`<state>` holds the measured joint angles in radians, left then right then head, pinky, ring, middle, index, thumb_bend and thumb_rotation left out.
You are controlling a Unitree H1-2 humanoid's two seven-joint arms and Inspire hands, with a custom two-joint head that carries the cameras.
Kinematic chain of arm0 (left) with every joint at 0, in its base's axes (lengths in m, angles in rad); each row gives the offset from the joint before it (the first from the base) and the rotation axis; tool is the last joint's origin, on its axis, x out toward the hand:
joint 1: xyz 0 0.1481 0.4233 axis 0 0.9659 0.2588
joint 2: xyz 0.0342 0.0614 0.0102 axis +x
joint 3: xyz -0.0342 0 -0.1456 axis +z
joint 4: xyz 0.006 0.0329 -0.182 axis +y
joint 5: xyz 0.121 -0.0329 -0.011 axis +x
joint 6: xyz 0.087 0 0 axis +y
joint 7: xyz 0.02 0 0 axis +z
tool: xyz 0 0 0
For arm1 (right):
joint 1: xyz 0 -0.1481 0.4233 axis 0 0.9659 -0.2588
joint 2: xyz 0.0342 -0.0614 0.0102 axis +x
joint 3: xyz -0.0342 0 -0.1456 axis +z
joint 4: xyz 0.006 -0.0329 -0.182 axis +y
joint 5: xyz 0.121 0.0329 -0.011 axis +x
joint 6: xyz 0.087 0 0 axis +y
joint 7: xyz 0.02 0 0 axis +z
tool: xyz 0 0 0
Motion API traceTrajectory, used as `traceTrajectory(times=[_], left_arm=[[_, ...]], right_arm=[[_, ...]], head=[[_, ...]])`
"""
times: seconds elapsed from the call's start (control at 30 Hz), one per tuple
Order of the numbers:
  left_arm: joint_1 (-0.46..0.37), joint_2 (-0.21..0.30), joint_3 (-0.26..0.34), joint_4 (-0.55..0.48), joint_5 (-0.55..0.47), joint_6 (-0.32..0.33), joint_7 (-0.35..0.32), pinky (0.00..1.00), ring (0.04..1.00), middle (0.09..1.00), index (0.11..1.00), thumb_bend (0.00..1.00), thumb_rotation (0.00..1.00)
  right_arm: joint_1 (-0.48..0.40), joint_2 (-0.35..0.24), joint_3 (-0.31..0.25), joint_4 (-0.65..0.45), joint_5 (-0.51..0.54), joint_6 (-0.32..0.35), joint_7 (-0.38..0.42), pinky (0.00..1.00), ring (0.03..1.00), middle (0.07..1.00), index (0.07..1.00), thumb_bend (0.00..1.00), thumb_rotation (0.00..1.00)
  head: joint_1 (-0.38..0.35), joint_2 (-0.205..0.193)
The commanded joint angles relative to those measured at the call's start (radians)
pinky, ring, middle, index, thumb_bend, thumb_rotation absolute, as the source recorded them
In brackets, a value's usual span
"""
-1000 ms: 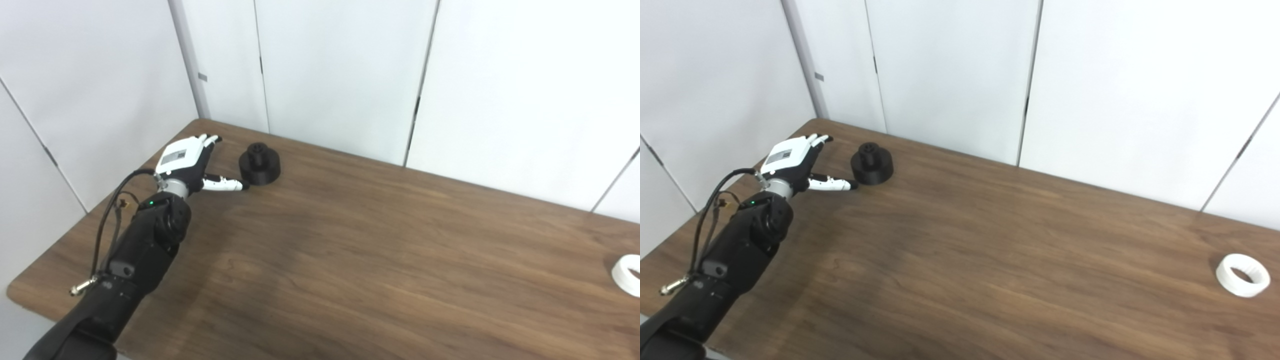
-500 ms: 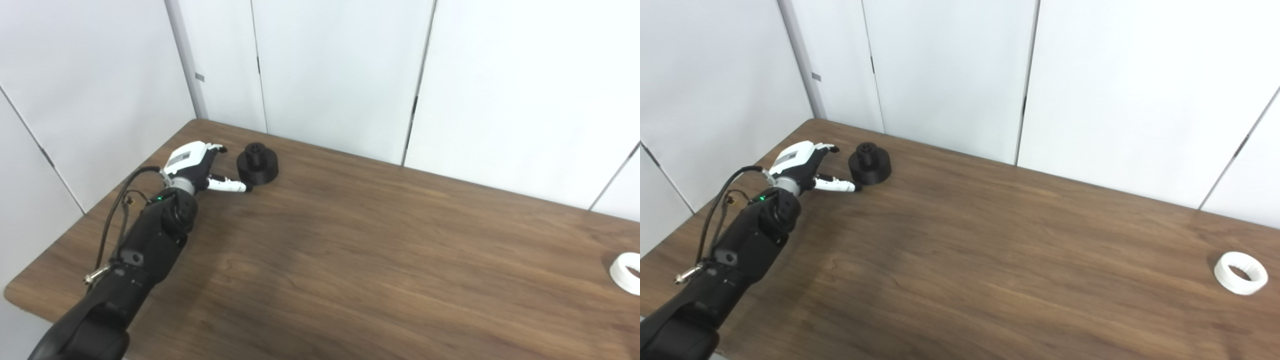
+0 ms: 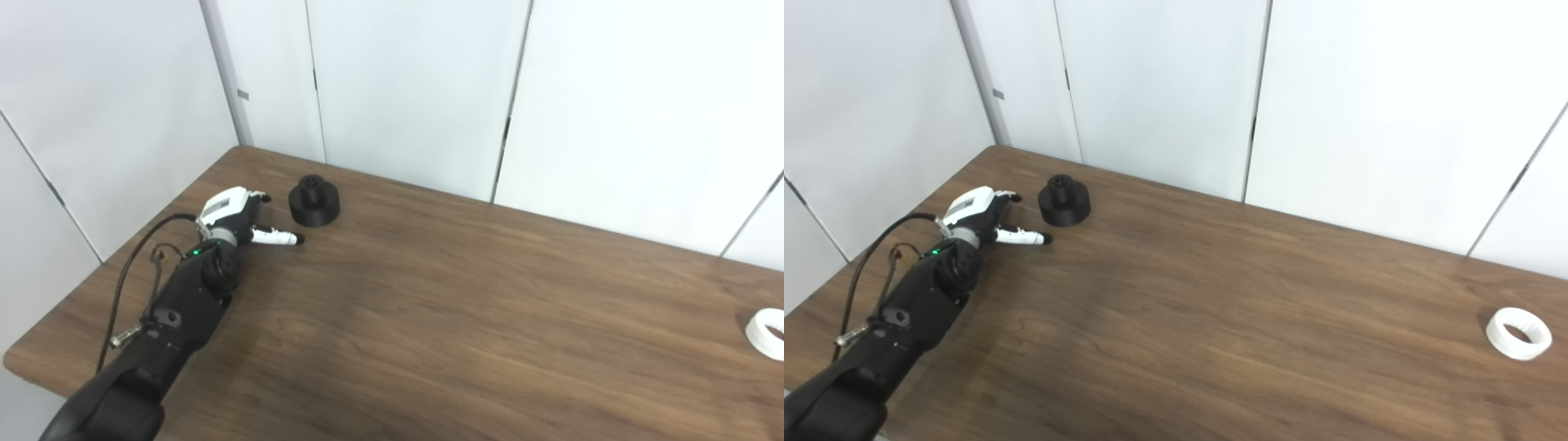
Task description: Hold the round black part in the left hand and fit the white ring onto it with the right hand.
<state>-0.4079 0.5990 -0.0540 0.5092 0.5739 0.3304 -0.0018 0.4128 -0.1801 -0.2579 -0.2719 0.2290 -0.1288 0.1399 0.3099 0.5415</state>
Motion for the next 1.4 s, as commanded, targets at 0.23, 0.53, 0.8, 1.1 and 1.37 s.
traceTrajectory(times=[0.23,0.53,0.8,1.1,1.37], left_arm=[[-0.083,-0.02,0.037,0.058,-0.088,-0.032,0.069,1.0,1.0,0.969,0.882,1.0,0.48],[-0.099,-0.055,0.054,0.097,-0.139,-0.054,0.121,1.0,0.995,0.957,0.888,1.0,0.5],[-0.113,-0.061,0.041,0.146,-0.164,-0.1,0.135,1.0,1.0,0.959,0.883,1.0,0.51],[-0.138,-0.068,0.005,0.193,-0.153,-0.115,0.145,1.0,1.0,0.959,0.882,1.0,0.49],[-0.159,-0.086,-0.032,0.214,-0.142,-0.119,0.162,1.0,1.0,0.957,0.873,1.0,0.47]], right_arm=[[0.001,-0.003,-0.003,-0.063,-0.005,-0.01,-0.016,1.0,1.0,0.962,0.934,0.61,1.0],[0.008,-0.004,-0.002,-0.072,-0.003,-0.013,-0.014,1.0,1.0,0.958,0.931,0.6,1.0],[0.011,0.004,0.003,-0.084,-0.013,0.001,-0.025,1.0,1.0,0.954,0.936,0.59,1.0],[0.012,0.005,0.009,-0.087,-0.017,0.001,-0.032,1.0,1.0,0.953,0.932,0.6,1.0],[0.013,0.004,0.013,-0.083,-0.018,-0.007,-0.033,1.0,1.0,0.954,0.933,0.6,1.0]], head=[[-0.007,0.006],[-0.013,0.012],[-0.024,0.014],[-0.03,0.016],[-0.034,0.018]])
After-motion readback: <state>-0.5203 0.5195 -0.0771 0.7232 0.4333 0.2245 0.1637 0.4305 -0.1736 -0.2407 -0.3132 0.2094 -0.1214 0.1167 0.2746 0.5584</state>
